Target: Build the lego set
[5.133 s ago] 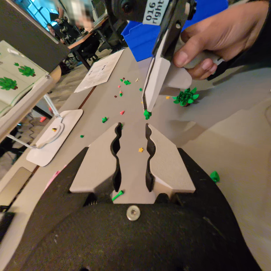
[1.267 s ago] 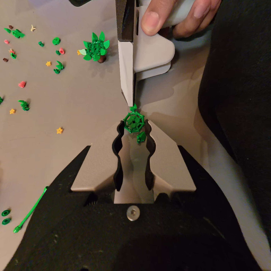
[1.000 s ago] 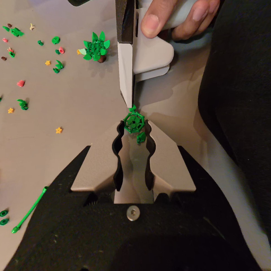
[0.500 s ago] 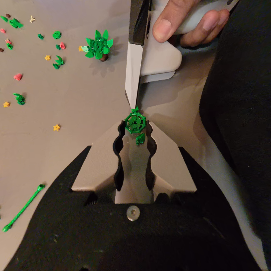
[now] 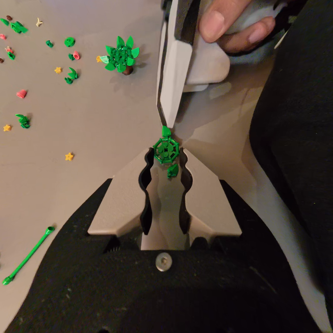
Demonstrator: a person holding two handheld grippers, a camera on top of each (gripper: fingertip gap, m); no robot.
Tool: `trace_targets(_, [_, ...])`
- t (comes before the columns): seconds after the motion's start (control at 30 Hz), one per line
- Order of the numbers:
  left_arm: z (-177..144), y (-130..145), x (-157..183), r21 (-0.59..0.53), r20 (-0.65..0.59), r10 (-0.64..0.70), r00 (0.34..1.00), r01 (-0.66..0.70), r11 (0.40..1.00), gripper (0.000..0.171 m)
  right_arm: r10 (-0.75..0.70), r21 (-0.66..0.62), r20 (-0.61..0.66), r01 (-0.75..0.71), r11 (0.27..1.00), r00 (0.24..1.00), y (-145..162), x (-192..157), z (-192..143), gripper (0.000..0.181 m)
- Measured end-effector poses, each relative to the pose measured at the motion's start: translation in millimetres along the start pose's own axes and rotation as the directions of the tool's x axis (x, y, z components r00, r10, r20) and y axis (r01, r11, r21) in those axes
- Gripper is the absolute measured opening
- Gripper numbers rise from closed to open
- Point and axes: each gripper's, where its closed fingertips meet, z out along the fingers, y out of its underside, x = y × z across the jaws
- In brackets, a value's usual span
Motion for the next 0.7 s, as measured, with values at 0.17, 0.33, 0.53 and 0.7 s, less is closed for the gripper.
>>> trace_targets(0.17, [-0.6, 0.4, 2.0, 0.004, -0.023, 0.014, 1.0, -0.014, 1.0, 0.028, -0.447, -0.079, -0.043, 0.443, 0.893, 0.893, 2.0, -9.3, -4.4, 0.025])
trace_targets(0.33, [-1.0, 0.3, 4.0, 0.007, -0.039, 0.022, 0.999, -0.022, 1.0, 0.028, -0.642, -0.214, -0.084, 0.616, 0.758, 0.762, 8.6, 1.1, 3.2, 0.02])
trace_targets(0.53, [-1.0, 0.3, 4.0, 0.007, -0.043, 0.018, 0.999, -0.018, 1.0, 0.028, -0.635, -0.177, -0.029, 0.621, 0.764, 0.772, 4.3, -7.5, 5.1, 0.013])
trace_targets(0.7, [-1.1, 0.3, 4.3, 0.007, -0.045, 0.015, 0.999, -0.015, 1.0, 0.028, -0.615, -0.2, 0.013, 0.605, 0.771, 0.789, 5.0, -7.2, 8.5, 0.011])
